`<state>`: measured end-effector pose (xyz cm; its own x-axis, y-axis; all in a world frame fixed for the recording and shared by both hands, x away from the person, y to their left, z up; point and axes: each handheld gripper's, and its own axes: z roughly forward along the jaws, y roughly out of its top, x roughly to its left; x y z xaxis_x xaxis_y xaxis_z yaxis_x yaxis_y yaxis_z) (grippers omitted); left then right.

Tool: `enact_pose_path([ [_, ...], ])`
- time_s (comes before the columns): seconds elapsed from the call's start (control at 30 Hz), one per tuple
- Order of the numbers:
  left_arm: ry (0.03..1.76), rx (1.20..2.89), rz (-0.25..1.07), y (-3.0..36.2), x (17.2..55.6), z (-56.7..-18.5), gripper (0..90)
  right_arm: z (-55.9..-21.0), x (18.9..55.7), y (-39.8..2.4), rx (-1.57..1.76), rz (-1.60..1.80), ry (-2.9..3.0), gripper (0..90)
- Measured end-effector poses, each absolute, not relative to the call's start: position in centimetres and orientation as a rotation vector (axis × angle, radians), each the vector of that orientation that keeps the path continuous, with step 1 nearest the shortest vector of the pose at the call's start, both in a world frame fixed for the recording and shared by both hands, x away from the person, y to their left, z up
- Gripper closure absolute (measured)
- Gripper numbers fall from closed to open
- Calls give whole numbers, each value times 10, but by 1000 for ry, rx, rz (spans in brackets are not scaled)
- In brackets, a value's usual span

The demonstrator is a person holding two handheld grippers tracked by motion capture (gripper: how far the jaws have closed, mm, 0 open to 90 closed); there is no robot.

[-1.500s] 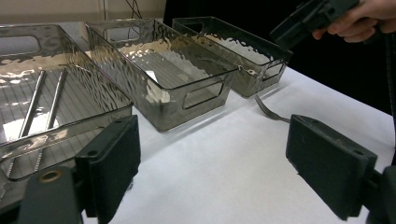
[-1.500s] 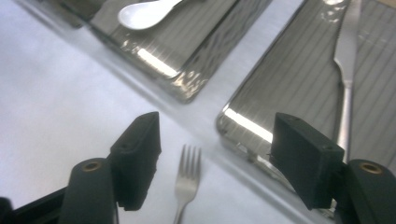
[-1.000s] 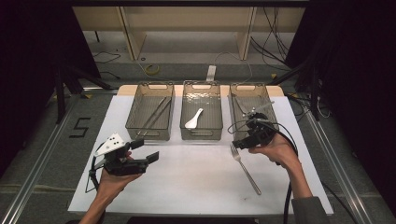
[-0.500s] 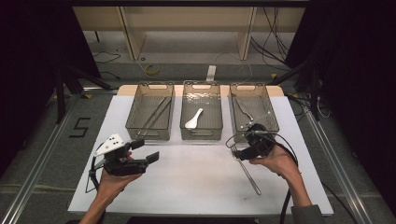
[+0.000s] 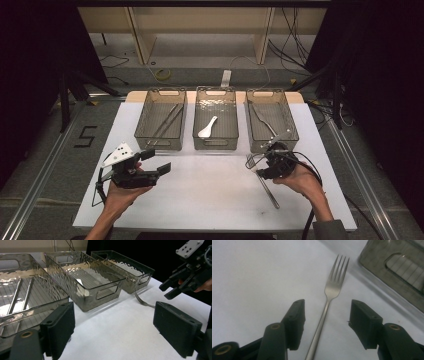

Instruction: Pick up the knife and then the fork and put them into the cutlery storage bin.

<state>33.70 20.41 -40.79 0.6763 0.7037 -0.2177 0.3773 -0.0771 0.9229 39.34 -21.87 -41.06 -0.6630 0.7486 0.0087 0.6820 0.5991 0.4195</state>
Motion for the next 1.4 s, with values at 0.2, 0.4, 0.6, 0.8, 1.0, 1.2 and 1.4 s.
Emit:
enact_pose_path([
  [0.2,884,1690,340,205,337,-408,173,-424,395,-216,1196,525,2707,543],
  [0.4,883,1693,341,204,337,-408,173,-435,397,-215,1217,494,2737,576],
  [0.6,884,1690,341,205,337,-408,173,-443,398,-214,1238,429,2762,628],
  [0.8,883,1691,341,205,337,-408,173,-447,399,-215,1241,404,2781,669],
  [1.0,885,1688,338,205,337,-408,173,-450,400,-214,1245,368,2789,695],
  [1.2,884,1688,338,205,337,-408,173,-454,400,-213,1234,339,2797,728],
  [1.4,884,1689,338,205,337,-408,173,-454,399,-212,1227,328,2803,746],
])
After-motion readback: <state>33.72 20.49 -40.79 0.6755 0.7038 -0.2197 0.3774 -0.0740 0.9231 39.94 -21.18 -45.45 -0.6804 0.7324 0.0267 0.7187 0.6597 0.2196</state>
